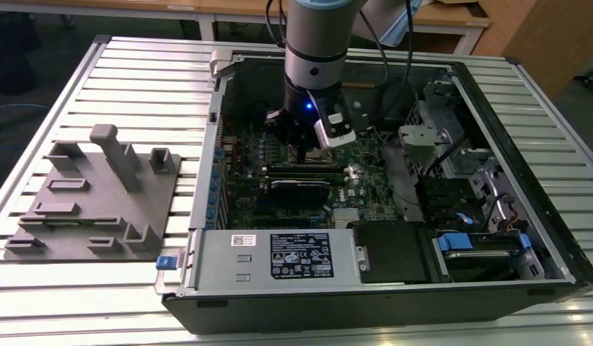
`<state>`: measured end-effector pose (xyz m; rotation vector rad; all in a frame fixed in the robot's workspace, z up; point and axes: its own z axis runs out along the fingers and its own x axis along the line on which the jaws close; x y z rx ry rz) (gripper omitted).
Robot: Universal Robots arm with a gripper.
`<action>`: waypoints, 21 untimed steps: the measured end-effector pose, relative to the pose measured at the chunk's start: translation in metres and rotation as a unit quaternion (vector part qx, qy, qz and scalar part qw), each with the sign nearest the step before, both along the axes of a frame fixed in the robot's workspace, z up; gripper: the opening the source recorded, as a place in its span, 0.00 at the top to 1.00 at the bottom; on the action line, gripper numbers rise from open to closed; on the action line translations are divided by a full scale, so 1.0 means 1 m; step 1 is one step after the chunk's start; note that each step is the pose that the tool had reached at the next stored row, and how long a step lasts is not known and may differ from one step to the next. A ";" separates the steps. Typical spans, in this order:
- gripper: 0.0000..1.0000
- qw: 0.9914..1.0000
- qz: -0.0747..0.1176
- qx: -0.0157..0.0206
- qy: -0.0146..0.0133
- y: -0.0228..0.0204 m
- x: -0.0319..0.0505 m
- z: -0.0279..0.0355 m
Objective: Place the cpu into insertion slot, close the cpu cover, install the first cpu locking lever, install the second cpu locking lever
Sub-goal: 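Install the second cpu locking lever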
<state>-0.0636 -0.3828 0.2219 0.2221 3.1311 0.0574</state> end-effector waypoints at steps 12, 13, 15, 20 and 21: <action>0.89 1.000 0.000 0.000 0.000 0.0000 -0.0023 -0.0020; 0.89 1.000 0.000 0.000 0.000 0.0001 -0.0026 -0.0025; 0.89 1.000 0.000 0.000 0.000 0.0000 -0.0034 -0.0036; 0.89 1.000 0.000 0.000 -0.001 -0.0001 -0.0065 -0.0063; 0.89 1.000 0.000 0.000 -0.001 -0.0001 -0.0065 -0.0063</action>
